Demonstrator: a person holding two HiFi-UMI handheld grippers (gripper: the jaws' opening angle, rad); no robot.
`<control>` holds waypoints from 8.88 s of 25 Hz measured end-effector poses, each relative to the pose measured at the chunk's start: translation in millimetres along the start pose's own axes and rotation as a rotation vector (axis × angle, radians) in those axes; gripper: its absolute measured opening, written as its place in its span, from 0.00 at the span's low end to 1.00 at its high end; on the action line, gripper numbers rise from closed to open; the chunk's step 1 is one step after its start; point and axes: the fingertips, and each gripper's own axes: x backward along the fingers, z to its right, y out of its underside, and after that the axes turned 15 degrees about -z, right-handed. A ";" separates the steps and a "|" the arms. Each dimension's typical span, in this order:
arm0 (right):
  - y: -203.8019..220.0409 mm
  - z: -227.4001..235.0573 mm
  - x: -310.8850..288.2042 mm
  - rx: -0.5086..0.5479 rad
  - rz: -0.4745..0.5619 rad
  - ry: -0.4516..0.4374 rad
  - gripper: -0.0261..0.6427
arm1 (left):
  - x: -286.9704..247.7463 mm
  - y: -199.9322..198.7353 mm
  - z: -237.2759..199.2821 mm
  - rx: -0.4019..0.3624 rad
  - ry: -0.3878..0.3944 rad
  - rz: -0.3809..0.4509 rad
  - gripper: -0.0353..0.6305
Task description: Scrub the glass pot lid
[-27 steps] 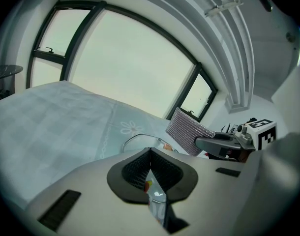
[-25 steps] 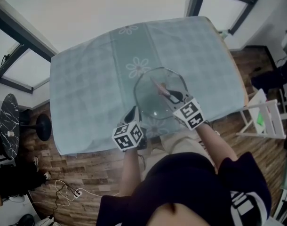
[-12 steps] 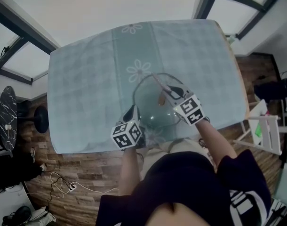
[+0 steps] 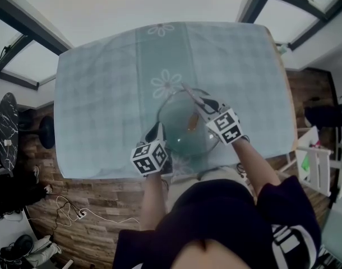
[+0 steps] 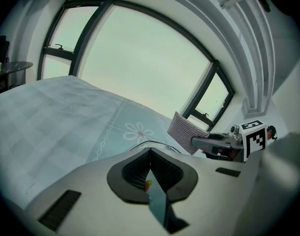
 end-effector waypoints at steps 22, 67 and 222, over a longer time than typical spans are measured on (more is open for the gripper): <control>25.8 28.7 -47.5 0.041 -0.112 -0.042 0.16 | -26.9 -6.4 -8.6 0.065 -0.042 -0.006 0.05; 10.6 -26.2 -64.2 0.119 -0.163 -0.160 0.16 | -7.1 -3.2 -29.4 0.079 -0.044 0.018 0.05; 50.0 -255.2 52.5 0.157 0.017 -0.156 0.15 | 134.2 145.7 -28.6 0.026 -0.027 0.048 0.05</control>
